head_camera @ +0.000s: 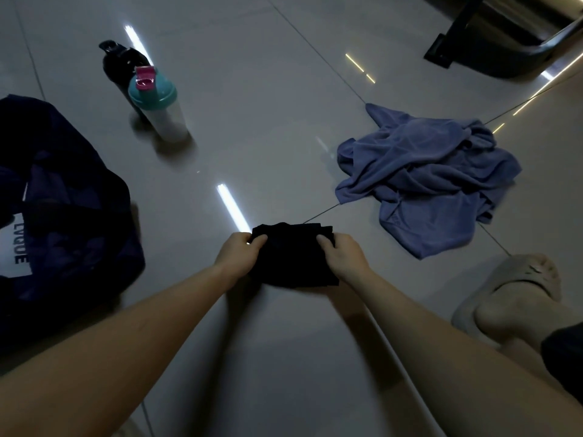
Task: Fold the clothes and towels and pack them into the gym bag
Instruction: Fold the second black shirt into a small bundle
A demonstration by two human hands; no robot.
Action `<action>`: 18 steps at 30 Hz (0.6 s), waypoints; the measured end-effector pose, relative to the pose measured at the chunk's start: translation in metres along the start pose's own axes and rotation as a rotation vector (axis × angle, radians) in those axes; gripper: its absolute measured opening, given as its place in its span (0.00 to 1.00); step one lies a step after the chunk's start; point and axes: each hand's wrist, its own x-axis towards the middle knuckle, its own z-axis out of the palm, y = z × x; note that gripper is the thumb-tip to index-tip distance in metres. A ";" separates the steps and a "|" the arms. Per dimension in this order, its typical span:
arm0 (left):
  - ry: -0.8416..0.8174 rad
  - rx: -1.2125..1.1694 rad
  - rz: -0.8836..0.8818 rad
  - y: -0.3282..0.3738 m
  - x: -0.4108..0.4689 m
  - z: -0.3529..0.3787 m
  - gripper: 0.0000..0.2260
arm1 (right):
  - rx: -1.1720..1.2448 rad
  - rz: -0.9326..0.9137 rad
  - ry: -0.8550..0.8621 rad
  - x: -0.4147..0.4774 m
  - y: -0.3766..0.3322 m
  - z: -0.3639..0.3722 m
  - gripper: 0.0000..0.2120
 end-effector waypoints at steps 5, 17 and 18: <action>0.138 0.136 -0.061 0.008 0.004 0.008 0.17 | -0.192 0.137 0.061 0.007 -0.006 0.010 0.20; 0.097 0.958 0.699 -0.009 0.000 0.053 0.29 | -0.361 0.148 0.179 0.006 -0.003 0.012 0.18; 0.095 0.968 0.709 -0.011 0.001 0.053 0.29 | -0.436 0.023 0.244 0.004 -0.005 0.009 0.16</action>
